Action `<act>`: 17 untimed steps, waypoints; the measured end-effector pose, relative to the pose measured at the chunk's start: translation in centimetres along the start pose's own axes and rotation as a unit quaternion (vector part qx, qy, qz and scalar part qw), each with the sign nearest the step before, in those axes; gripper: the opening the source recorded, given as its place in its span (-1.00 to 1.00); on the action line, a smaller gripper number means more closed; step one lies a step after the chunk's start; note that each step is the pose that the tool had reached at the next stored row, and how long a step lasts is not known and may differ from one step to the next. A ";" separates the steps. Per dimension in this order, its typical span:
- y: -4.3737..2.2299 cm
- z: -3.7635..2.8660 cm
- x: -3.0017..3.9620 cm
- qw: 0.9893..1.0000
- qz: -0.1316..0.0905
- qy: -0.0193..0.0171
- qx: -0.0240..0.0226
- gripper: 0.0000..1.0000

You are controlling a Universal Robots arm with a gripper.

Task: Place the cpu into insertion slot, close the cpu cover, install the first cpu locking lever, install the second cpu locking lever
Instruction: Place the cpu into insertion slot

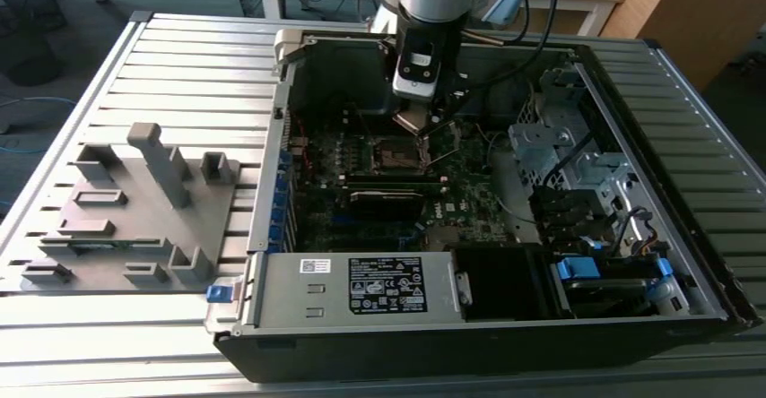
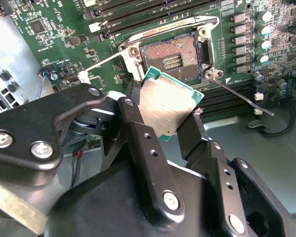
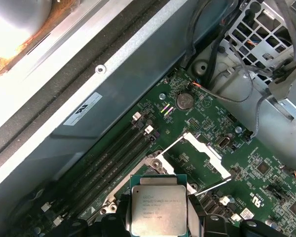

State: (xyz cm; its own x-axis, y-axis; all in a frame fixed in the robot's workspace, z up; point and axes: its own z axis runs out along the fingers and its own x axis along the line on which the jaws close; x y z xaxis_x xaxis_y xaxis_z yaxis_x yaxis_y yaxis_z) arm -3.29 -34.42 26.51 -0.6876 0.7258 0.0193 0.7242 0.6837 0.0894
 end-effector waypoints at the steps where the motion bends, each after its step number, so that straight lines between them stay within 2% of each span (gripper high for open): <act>1: 0.00 0.00 0.00 1.000 0.000 0.000 0.000 0.08; 12: 0.00 0.01 0.00 1.000 0.003 0.000 0.000 0.08; 17: -0.01 0.10 0.00 1.000 0.024 -0.002 0.000 0.08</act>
State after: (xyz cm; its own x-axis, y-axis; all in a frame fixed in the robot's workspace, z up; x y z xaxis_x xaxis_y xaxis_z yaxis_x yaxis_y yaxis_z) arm -3.29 -34.42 26.41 -0.6514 0.7585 0.0193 0.7567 0.6476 0.0894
